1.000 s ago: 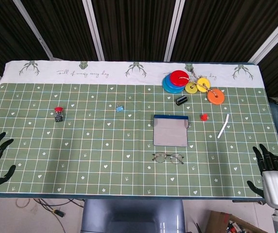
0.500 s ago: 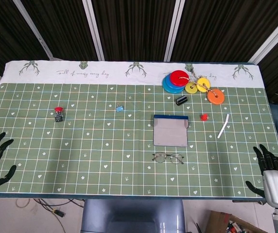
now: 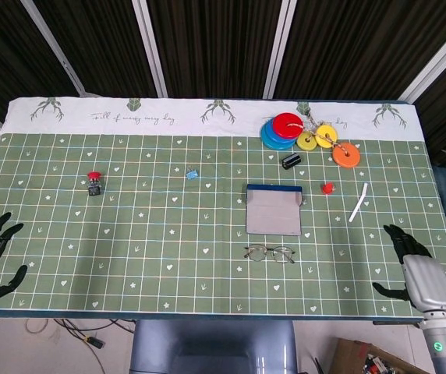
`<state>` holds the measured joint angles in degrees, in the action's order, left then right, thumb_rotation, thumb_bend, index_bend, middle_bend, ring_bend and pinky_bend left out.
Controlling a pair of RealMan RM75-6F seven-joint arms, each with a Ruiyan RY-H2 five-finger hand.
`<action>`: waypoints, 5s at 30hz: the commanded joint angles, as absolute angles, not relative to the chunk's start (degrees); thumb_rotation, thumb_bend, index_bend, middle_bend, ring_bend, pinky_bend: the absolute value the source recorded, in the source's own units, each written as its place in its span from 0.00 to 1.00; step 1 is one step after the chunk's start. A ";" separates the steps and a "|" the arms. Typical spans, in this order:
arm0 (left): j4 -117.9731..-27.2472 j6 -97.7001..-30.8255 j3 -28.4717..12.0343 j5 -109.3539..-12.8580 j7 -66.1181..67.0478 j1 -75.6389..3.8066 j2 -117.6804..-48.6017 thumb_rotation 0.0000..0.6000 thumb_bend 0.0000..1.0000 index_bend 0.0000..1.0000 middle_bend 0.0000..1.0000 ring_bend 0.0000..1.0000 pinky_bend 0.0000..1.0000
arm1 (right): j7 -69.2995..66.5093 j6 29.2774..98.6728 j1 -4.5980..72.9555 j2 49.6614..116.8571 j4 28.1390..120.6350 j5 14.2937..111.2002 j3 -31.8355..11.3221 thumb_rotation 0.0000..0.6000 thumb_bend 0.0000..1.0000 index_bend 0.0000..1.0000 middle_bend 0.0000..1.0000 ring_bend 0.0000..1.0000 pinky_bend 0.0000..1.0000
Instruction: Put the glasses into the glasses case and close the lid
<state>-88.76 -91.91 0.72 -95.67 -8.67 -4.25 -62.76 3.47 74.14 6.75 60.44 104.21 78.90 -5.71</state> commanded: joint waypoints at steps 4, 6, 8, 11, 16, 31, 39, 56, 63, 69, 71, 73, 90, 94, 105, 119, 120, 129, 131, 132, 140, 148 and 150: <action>-88.84 -91.72 0.55 -95.17 -8.87 -4.27 -62.69 1.00 0.34 0.12 0.00 0.00 0.00 | 14.66 61.15 17.08 60.23 106.83 65.40 -9.94 1.00 0.14 0.13 0.16 0.13 0.21; -88.79 -91.60 0.59 -95.15 -8.73 -4.28 -62.77 1.00 0.34 0.12 0.00 0.00 0.00 | 18.16 59.64 19.14 61.95 106.81 61.70 -10.25 1.00 0.19 0.18 0.17 0.13 0.21; -88.78 -91.52 0.65 -95.20 -8.53 -4.28 -62.85 1.00 0.34 0.12 0.00 0.00 0.00 | 20.85 58.35 20.95 63.79 106.96 58.02 -10.30 1.00 0.24 0.22 0.17 0.12 0.21; -88.84 -91.28 0.66 -95.04 -8.50 -4.33 -62.84 1.00 0.34 0.12 0.00 0.00 0.00 | 23.40 56.85 23.50 66.66 107.07 53.13 -10.44 1.00 0.27 0.27 0.16 0.12 0.21; -88.78 -90.93 0.64 -94.83 -8.59 -4.44 -62.83 1.00 0.34 0.12 0.00 0.00 0.00 | 26.64 57.07 26.71 70.85 106.22 48.65 -10.74 1.00 0.27 0.31 0.16 0.12 0.21; -88.91 -91.12 0.87 -95.31 -9.08 -4.39 -62.61 1.00 0.34 0.12 0.00 0.00 0.00 | 29.06 59.54 32.66 80.53 103.62 39.89 -11.41 1.00 0.33 0.41 0.16 0.12 0.21; -88.73 -90.75 0.90 -95.20 -8.77 -4.50 -62.83 1.00 0.34 0.12 0.00 0.00 0.00 | 29.57 60.58 35.16 85.59 100.48 39.09 -11.65 1.00 0.36 0.43 0.16 0.12 0.21; -88.92 -90.53 0.61 -94.19 -8.53 -4.35 -62.83 1.00 0.34 0.12 0.00 0.00 0.00 | 29.63 60.92 38.31 91.28 94.76 37.73 -12.11 1.00 0.43 0.48 0.16 0.12 0.21; -88.99 -90.56 0.54 -94.14 -8.41 -4.35 -62.79 1.00 0.34 0.12 0.00 0.00 0.00 | 29.05 61.23 38.26 92.21 93.85 38.59 -11.31 1.00 0.43 0.50 0.16 0.12 0.21; -89.00 -90.50 0.53 -94.11 -8.24 -4.34 -62.80 1.00 0.34 0.12 0.00 0.00 0.00 | 28.69 61.12 38.26 92.61 93.67 38.72 -10.92 1.00 0.42 0.50 0.16 0.12 0.21; -88.99 -90.46 0.50 -94.03 -8.20 -4.34 -62.81 1.00 0.34 0.12 0.00 0.00 0.00 | 28.61 61.11 38.29 92.72 93.65 38.78 -10.85 1.00 0.41 0.50 0.16 0.12 0.21; -89.00 -90.38 0.52 -94.00 -8.15 -4.35 -62.81 1.00 0.34 0.12 0.00 0.00 0.00 | 28.65 61.12 38.35 92.83 93.55 38.79 -10.75 1.00 0.41 0.50 0.16 0.12 0.21; -88.81 -90.69 0.07 -93.43 -7.98 -4.21 -63.10 1.00 0.34 0.12 0.00 0.00 0.00 | 28.56 60.84 38.96 94.08 92.59 38.17 -10.80 1.00 0.41 0.54 0.16 0.12 0.21; -88.87 -90.79 0.01 -93.43 -7.92 -4.18 -63.09 1.00 0.34 0.12 0.00 0.00 0.00 | 28.76 60.74 39.21 94.22 92.49 38.16 -10.82 1.00 0.43 0.55 0.16 0.12 0.21; -89.13 -90.50 -0.05 -93.02 -7.44 -4.13 -63.03 1.00 0.34 0.12 0.00 0.00 0.00 | 29.09 60.07 39.67 94.28 92.22 37.37 -10.61 1.00 0.48 0.56 0.16 0.12 0.21; -88.96 -90.49 -0.08 -93.14 -7.42 -4.15 -63.12 1.00 0.34 0.12 0.00 0.00 0.00 | 28.22 59.37 39.97 94.21 91.99 37.49 -10.74 1.00 0.49 0.58 0.16 0.12 0.21; -88.94 -90.49 -0.08 -93.16 -7.41 -4.15 -63.12 1.00 0.34 0.12 0.00 0.00 0.00 | 28.10 59.41 39.96 94.16 92.07 37.59 -10.77 1.00 0.49 0.58 0.16 0.12 0.21; -88.99 -90.52 -0.06 -93.20 -7.28 -4.11 -63.11 1.00 0.34 0.13 0.00 0.00 0.00 | 27.95 59.06 40.06 93.98 91.98 37.37 -10.53 1.00 0.49 0.59 0.16 0.12 0.21; -89.03 -90.50 -0.07 -93.15 -7.30 -4.10 -63.09 1.00 0.34 0.13 0.00 0.00 0.00 | 28.01 58.90 40.13 93.99 91.91 37.16 -10.43 1.00 0.49 0.59 0.16 0.12 0.21; -89.05 -90.48 -0.08 -93.13 -7.28 -4.10 -63.09 1.00 0.34 0.13 0.00 0.00 0.00 | 28.00 58.84 40.16 94.03 91.85 37.10 -10.41 1.00 0.49 0.59 0.16 0.12 0.21; -89.07 -90.60 -0.09 -93.27 -7.40 -4.09 -63.05 1.00 0.34 0.13 0.00 0.00 0.00 | 27.84 58.50 40.35 94.31 91.62 37.19 -10.16 1.00 0.55 0.61 0.16 0.12 0.21; -89.01 -90.73 -0.06 -93.48 -7.67 -4.08 -62.99 1.00 0.34 0.13 0.00 0.00 0.00 | 27.48 57.98 40.48 94.13 91.80 37.66 -9.94 1.00 0.60 0.64 0.16 0.12 0.21; -88.98 -90.71 -0.04 -93.49 -7.70 -4.09 -63.00 1.00 0.34 0.13 0.00 0.00 0.00 | 27.11 57.69 40.51 93.69 92.16 38.24 -9.98 1.00 0.60 0.64 0.16 0.12 0.21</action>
<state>-88.98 -90.71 -0.05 -93.49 -7.70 -4.09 -63.00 27.28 57.82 40.49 93.87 92.00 38.02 -9.95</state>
